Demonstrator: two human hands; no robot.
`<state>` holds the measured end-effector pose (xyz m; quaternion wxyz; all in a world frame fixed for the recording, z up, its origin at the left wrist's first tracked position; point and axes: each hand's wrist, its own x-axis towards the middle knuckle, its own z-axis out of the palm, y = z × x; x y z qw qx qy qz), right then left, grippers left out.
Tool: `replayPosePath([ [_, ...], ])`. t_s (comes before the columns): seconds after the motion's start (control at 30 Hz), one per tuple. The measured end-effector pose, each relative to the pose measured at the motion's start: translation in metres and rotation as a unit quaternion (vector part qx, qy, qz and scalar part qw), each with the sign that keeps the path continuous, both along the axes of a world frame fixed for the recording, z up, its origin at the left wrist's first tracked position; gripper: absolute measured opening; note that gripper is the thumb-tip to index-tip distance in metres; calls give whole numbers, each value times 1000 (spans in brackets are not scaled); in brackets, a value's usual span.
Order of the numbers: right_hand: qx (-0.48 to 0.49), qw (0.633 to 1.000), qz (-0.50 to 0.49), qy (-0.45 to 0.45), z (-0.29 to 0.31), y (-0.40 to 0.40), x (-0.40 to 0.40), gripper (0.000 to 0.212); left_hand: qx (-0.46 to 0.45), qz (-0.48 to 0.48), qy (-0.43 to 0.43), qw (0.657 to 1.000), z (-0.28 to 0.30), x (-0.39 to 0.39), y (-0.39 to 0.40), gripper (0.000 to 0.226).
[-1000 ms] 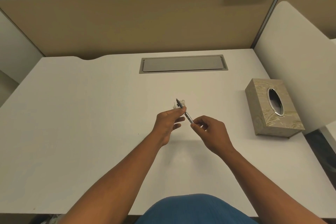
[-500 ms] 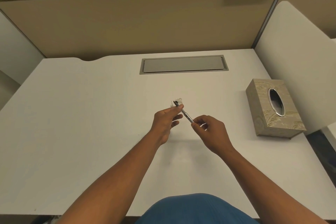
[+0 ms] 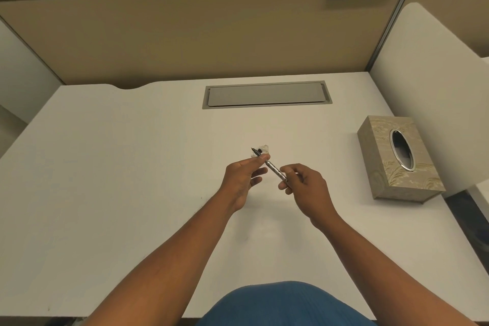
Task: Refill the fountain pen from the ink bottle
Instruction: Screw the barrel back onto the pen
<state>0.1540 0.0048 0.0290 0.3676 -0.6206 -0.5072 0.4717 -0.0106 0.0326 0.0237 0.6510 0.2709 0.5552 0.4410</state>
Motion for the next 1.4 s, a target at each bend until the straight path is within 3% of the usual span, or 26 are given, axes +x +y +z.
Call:
replayPosePath([
  [0.37,-11,1000,7,24,-7,0,2,5,-6,-2,-2,1000,3,0,3,30],
  [0.5,-23,999,7,42,-5,0,2,14,-4,-1,5,1000,4,-1,3,31],
  [0.77,-11,999,22,22,-6,2,5,5,-7,-3,6,1000,5,1,2,29],
  [0.9,-36,998,35,35,-4,1,4,17,-10,-1,8,1000,5,0,3,28],
  [1.17,-12,998,51,26,-7,1,5,7,-11,-4,4,1000,5,1,1,28],
  [1.4,-54,994,86,37,-4,-2,5,22,-9,-7,7,1000,6,0,2,28],
])
